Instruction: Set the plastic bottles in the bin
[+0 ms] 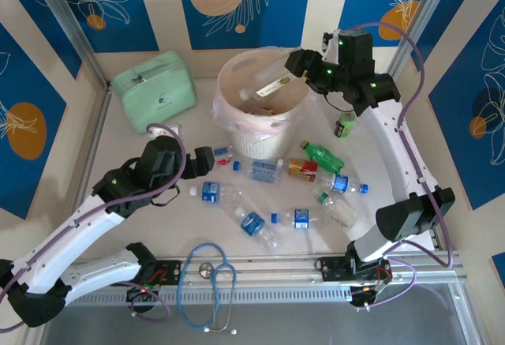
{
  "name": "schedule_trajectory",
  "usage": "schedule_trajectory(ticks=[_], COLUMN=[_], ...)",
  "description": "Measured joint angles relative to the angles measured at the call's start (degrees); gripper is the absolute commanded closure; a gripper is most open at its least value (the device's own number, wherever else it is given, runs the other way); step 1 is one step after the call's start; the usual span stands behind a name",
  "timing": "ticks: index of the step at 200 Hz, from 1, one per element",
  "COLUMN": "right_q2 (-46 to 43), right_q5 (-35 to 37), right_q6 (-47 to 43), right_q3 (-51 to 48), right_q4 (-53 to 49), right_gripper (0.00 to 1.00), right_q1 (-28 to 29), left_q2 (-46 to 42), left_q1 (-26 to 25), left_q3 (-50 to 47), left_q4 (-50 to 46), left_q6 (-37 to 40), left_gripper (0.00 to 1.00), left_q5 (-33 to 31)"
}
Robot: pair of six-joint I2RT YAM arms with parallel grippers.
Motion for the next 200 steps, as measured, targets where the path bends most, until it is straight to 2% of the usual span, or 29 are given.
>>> schedule_trajectory(ticks=[29, 90, 140, 200], right_q2=[0.0, -2.34, -15.45, -31.56], right_q5=[0.0, 0.09, 2.36, 8.24], right_q6=[-0.07, -0.31, -2.89, -7.02], right_q3=[-0.04, -0.5, -8.33, -26.16], right_q4=[0.33, 0.07, -2.4, -10.82], right_gripper=[0.17, 0.18, 0.18, 0.18], right_q1=[-0.96, -1.64, -1.36, 0.13], left_q2=[-0.07, 0.13, 0.68, -0.2], left_q1=[1.7, 2.29, 3.5, 7.69], left_q3=[-0.61, -0.94, -1.14, -6.54], left_q4=[-0.48, -1.7, -3.98, -4.17], left_q6=[-1.38, -2.56, -4.68, -10.12], left_gripper=[0.0, 0.0, 0.0, 0.03], left_q5=[1.4, 2.56, 2.34, 5.16])
